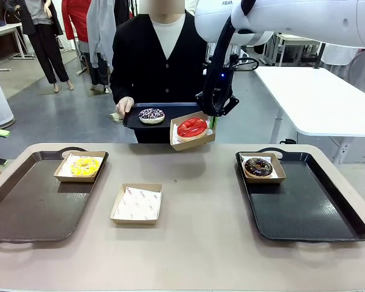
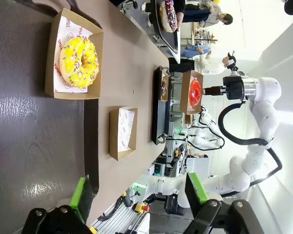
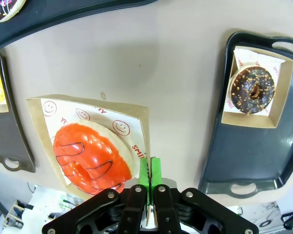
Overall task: Individually package the donuts and arrange them on the tray.
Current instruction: Place the picked Paper togo box on the Handle tray while simultaneously picking up another Paper togo box from the table with the other hand.
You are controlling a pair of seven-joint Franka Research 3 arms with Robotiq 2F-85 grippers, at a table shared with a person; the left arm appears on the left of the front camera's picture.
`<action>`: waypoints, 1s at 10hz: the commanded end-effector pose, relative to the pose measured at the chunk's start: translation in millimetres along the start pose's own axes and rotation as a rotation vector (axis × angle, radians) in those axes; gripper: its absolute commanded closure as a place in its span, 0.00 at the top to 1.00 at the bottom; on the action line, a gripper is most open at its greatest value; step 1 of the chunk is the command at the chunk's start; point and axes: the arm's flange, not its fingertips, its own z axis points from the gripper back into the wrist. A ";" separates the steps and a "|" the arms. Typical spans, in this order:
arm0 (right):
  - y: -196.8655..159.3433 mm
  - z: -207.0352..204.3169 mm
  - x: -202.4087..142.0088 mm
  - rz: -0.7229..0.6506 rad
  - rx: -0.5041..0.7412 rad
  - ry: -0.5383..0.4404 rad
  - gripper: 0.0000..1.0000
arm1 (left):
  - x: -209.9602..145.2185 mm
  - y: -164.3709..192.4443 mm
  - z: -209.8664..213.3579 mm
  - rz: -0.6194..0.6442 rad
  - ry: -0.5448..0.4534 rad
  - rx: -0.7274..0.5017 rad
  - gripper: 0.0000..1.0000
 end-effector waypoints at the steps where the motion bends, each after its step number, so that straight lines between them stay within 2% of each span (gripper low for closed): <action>1: -0.3 -0.7 -1.1 -0.003 0.000 -0.004 0.00 | -1.4 -0.2 1.0 -0.006 0.004 -0.009 1.00; 10: -0.3 -0.7 -1.1 -0.003 0.000 -0.004 0.00 | -1.4 -0.2 1.0 -0.006 0.004 -0.009 1.00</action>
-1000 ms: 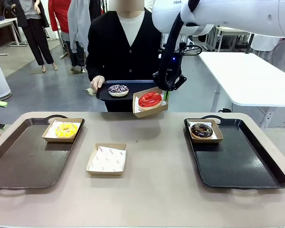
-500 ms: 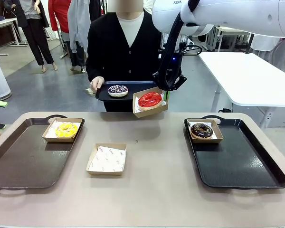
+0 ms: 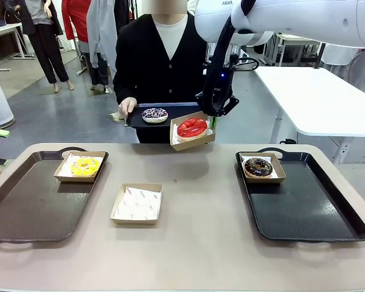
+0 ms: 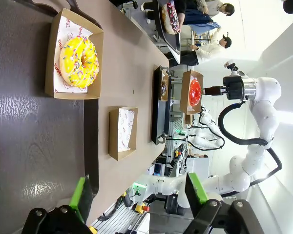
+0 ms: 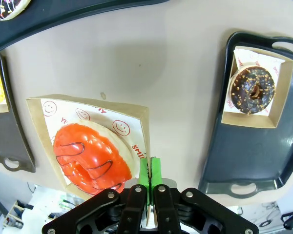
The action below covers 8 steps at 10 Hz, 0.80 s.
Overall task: Individually package the donuts and arrange them on the tray.
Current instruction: Place the picked Paper togo box on the Handle tray while simultaneously picking up another Paper togo box from the table with the other hand.
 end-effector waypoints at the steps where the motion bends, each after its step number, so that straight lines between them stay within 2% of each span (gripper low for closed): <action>1: -0.4 -0.7 -1.0 -0.003 0.000 -0.004 0.00 | -1.4 -0.2 1.0 -0.006 0.004 -0.008 1.00; 4: 0.0 0.0 0.0 0.000 0.000 0.000 0.02 | 0.0 0.0 0.0 0.000 0.000 0.000 1.00; 6: -20.9 9.6 -26.3 0.072 -0.002 -0.002 0.02 | -1.0 -36.5 1.1 -0.085 -0.009 0.139 1.00; 8: -57.5 19.8 -55.0 0.064 -0.012 -0.002 0.02 | 7.3 -84.3 -3.8 -0.157 -0.050 0.276 1.00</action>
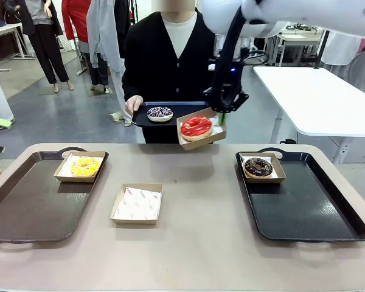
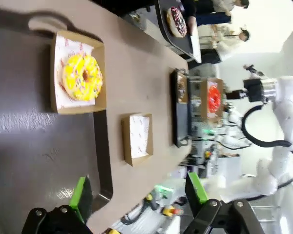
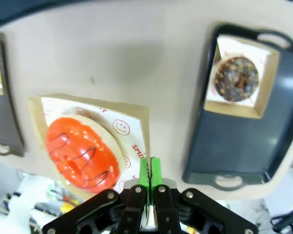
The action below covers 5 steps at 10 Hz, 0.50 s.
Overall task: Individually package the donuts and arrange them on the tray.
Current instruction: Place the picked Paper togo box on the Handle tray while simultaneously picking up another Paper togo box from the table with the other hand.
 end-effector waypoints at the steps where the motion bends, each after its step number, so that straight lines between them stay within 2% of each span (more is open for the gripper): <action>1: -50.4 -2.8 -39.9 -0.016 0.026 0.012 0.02 | 0.2 -48.2 -6.3 -0.045 0.007 0.165 1.00; 3: -100.3 -6.4 -57.1 -0.041 0.087 0.006 0.02 | 5.5 -95.4 -27.1 -0.108 0.032 0.301 1.00; 5: -132.9 -19.7 -80.4 -0.017 0.084 -0.024 0.02 | -5.6 -134.7 -53.9 -0.190 0.039 0.443 1.00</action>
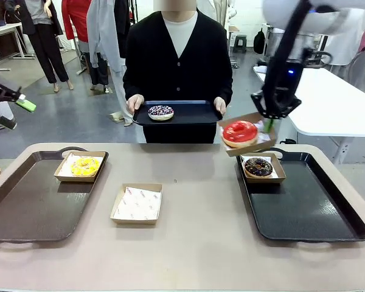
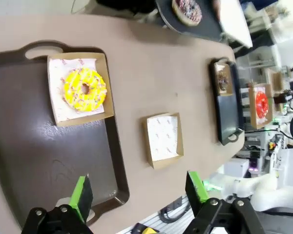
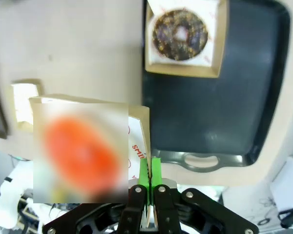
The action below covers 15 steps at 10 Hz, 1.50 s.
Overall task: Individually package the donuts and arrange them on the tray.
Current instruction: Place the picked Paper togo box on the Handle tray while simultaneously picking up another Paper togo box from the table with the other hand.
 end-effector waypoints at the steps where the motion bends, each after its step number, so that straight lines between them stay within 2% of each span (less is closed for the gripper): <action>1: -25.1 -23.7 -25.4 0.040 0.042 -0.042 0.02 | -7.1 -35.0 -18.8 -0.040 0.016 0.147 1.00; 4: -78.8 -63.2 -42.7 0.013 0.075 -0.063 0.02 | -6.4 -95.6 -48.0 -0.122 0.024 0.290 1.00; 8: -121.6 -99.7 -54.5 -0.060 0.091 -0.083 0.02 | -11.2 -136.5 -111.1 -0.196 0.022 0.430 1.00; 10: -137.6 -112.9 -54.1 -0.091 0.105 -0.065 0.02 | -21.4 -144.2 -146.8 -0.226 0.020 0.491 1.00; 15: -167.1 -148.2 -55.0 -0.129 0.156 -0.017 0.02 | -46.8 -154.6 -220.1 -0.249 0.129 0.624 1.00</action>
